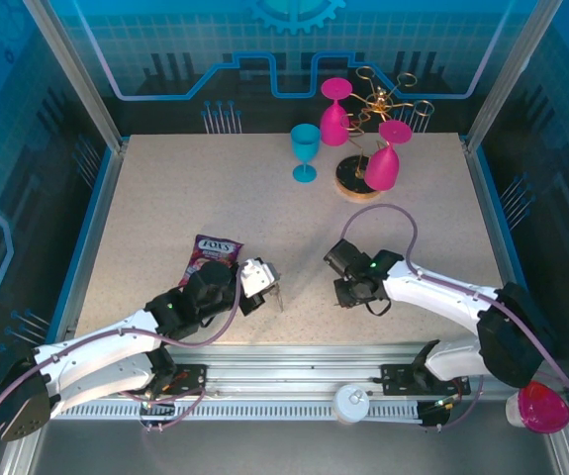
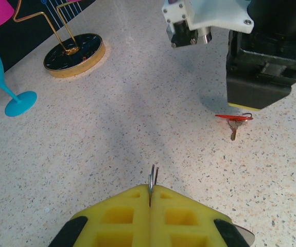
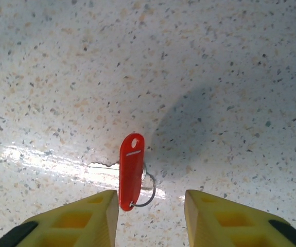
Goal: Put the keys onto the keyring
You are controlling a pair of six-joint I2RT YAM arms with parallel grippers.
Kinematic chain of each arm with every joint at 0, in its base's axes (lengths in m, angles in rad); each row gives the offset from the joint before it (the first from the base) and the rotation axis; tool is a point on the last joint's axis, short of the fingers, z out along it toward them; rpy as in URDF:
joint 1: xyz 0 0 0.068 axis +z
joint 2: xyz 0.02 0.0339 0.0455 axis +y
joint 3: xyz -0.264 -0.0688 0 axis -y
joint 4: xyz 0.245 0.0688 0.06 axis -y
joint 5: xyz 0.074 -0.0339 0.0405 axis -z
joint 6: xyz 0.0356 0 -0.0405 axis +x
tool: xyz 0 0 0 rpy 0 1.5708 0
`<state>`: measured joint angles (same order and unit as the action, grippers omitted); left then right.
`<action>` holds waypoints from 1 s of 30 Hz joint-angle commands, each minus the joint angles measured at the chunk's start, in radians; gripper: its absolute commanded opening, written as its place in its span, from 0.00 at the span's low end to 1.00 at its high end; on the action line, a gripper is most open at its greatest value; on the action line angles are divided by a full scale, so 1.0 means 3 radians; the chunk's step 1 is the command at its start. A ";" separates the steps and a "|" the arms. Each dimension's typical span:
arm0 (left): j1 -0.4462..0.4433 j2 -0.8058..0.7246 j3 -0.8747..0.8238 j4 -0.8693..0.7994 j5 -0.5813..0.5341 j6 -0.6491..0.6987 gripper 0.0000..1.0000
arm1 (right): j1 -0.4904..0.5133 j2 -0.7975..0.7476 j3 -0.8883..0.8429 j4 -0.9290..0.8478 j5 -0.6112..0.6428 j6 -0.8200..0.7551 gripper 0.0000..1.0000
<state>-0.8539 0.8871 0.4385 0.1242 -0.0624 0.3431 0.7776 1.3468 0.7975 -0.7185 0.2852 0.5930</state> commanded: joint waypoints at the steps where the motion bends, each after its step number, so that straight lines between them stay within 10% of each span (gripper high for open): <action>1: -0.0007 -0.0057 0.0003 0.0071 0.0064 0.0047 0.00 | 0.0020 0.0018 0.0010 -0.0282 0.0157 0.0006 0.36; 16: -0.0007 -0.0068 0.0007 0.0072 0.0103 0.0037 0.00 | -0.0866 -0.1010 -0.1176 0.1158 -0.1266 0.2967 0.48; 30: -0.0007 -0.0058 0.0014 0.0067 0.0121 0.0038 0.00 | -0.0910 -0.0782 -0.1366 0.1541 -0.1437 0.3467 0.38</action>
<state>-0.8539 0.8871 0.4385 0.1242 -0.0509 0.3431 0.5156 1.0977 0.3939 -0.2962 -0.1192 1.5826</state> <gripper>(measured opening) 0.050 0.379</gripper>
